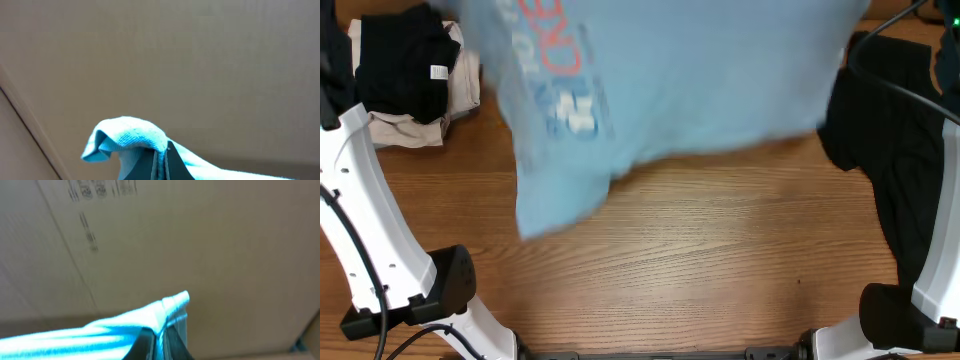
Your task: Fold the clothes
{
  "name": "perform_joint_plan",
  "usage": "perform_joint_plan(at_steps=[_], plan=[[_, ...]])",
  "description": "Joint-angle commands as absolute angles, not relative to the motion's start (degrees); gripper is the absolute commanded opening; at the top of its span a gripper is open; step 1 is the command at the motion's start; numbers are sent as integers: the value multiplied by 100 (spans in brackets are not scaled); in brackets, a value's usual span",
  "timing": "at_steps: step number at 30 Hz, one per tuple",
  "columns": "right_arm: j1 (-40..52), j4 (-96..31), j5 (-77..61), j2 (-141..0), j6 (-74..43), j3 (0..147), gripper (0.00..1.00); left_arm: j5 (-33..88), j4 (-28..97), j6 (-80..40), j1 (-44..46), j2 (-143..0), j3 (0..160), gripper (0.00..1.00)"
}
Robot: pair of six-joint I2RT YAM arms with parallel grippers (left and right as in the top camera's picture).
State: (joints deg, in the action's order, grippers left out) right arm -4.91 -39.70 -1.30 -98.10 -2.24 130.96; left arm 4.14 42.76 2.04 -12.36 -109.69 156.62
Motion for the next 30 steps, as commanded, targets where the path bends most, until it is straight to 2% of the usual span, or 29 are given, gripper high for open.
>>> perform_joint_plan(at_steps=[1, 7, 15, 21, 26, 30], plan=[[-587, -3802, 204, -9609, -167, 13566, 4, -191, 3911, 395, -1293, -10770, 15786, 4], [-587, -4178, 183, -9719, -167, 13719, 4, -108, 4108, 438, -1271, -10737, 15843, 4], [-587, -5175, 71, -10785, -169, 13716, 4, -21, 4943, 650, -1028, -11526, 15795, 4], [-587, -5898, -285, -11384, -167, 13716, 4, 5, 6139, 554, -939, -12116, 15795, 4], [-587, -6604, -803, -11290, -172, 13719, 4, 51, 7240, 75, -930, -12066, 15806, 4], [-587, -7400, -1068, -11043, -217, 13719, 4, 580, 8044, -91, -932, -11874, 15806, 4]])
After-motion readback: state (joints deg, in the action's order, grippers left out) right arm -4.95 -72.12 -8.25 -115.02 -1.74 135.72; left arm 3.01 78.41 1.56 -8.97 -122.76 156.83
